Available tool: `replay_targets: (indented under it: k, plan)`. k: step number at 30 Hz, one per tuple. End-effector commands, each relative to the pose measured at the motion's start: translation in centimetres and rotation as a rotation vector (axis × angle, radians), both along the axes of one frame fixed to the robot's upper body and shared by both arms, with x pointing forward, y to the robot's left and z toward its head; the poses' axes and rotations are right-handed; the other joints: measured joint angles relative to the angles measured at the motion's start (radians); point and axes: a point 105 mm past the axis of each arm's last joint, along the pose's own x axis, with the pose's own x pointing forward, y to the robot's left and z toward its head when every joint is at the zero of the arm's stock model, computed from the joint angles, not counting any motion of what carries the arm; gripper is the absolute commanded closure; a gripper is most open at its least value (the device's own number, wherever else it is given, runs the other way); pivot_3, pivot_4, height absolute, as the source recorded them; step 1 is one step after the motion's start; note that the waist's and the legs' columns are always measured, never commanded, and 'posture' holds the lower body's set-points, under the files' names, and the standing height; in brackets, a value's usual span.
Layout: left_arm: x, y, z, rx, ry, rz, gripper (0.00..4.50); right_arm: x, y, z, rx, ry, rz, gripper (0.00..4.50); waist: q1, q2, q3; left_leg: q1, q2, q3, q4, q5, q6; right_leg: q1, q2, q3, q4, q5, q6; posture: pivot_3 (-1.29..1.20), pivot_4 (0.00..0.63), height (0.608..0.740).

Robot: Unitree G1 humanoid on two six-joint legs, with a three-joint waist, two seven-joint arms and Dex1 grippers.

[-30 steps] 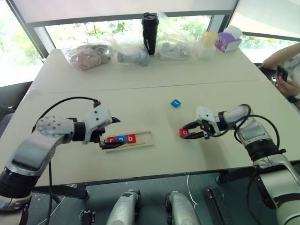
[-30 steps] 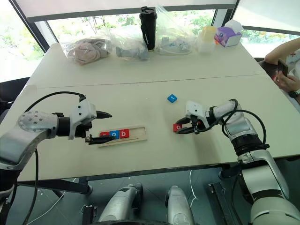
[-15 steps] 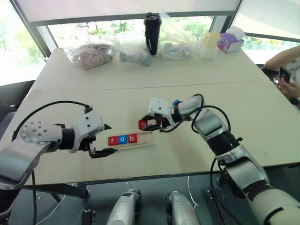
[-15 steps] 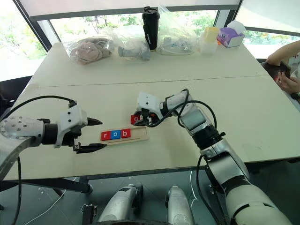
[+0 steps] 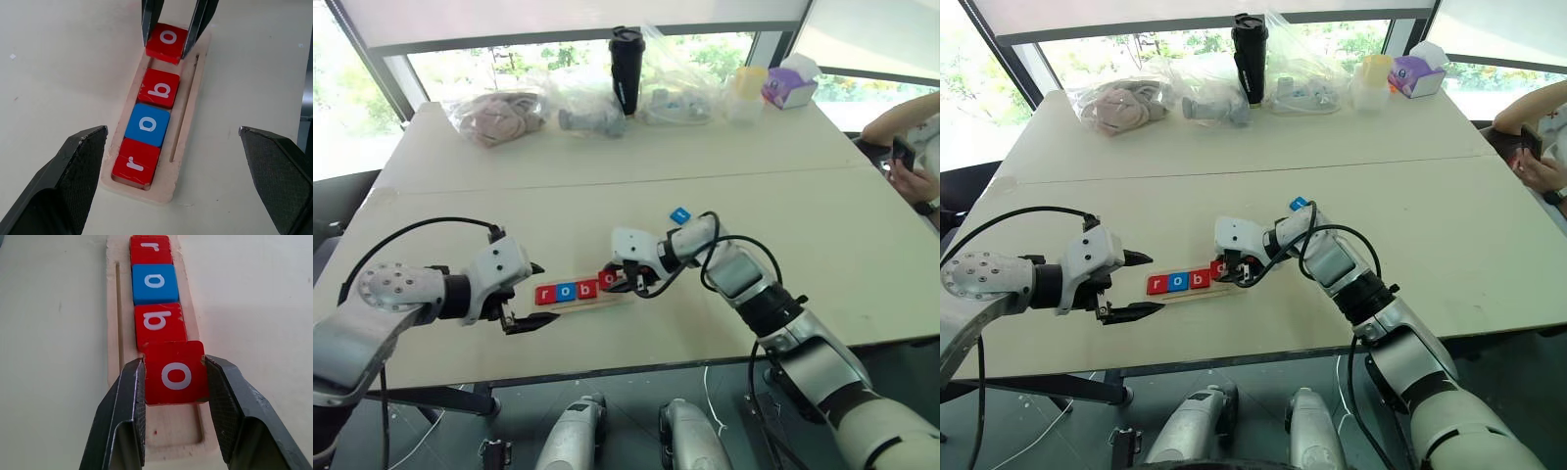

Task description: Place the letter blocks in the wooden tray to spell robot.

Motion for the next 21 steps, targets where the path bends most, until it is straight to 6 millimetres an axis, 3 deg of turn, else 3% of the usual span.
replay_targets:
  k: [1, 21]
  plan:
    - [-0.11, -0.23, 0.80, -0.010, -0.039, -0.010, 0.00, -0.42, 0.64, 0.49, 0.017, -0.014, 0.018, 3.33, 0.001, 0.000, 0.000, 0.000, 0.000, 0.000, 0.000, 0.000, 0.000, 0.000, 0.000, 0.000, 0.000, 0.000, 0.000, 0.00, 0.150, 0.740]
    - [0.39, -0.96, 0.91, -0.032, -0.060, -0.014, 0.00, -0.53, 0.48, -0.36, -0.006, 0.007, 0.019, 3.33, 0.001, 0.000, 0.000, 0.000, 0.000, 0.000, 0.000, 0.000, 0.000, 0.000, 0.002, 0.000, 0.000, 0.000, 0.000, 0.00, 0.150, 0.740]
